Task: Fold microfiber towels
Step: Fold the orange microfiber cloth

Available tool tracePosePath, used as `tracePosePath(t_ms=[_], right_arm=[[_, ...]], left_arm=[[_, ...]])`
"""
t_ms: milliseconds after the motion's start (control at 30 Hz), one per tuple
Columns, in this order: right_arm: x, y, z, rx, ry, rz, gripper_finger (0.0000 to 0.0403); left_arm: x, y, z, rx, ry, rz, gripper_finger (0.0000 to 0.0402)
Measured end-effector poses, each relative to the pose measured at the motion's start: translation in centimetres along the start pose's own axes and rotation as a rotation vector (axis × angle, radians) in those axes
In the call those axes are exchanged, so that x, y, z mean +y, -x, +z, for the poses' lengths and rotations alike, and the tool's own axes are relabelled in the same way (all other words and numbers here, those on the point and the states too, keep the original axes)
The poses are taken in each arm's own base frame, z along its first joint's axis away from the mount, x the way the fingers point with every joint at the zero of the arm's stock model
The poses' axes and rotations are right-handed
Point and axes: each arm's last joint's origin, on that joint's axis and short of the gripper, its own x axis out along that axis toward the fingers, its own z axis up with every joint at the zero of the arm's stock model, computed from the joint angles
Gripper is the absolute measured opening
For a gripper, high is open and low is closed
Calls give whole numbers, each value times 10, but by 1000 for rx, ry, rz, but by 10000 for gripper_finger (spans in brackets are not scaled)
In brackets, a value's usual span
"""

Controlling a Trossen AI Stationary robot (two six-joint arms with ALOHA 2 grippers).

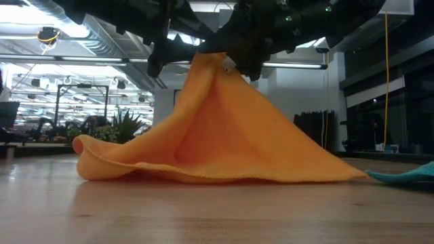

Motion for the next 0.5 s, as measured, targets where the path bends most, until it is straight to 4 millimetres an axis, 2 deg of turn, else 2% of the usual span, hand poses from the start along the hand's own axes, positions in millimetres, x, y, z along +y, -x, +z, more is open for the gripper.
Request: tracePosePath(t_ms=[367,500], right_arm=[[-2,0,-1,-4,-13,-55,236],[-2,0,-1,2,-33,-74,217]], left_arm=[[1,-1,1,-5,27,5,153],[1,-1,2,-13,32,-4,153]])
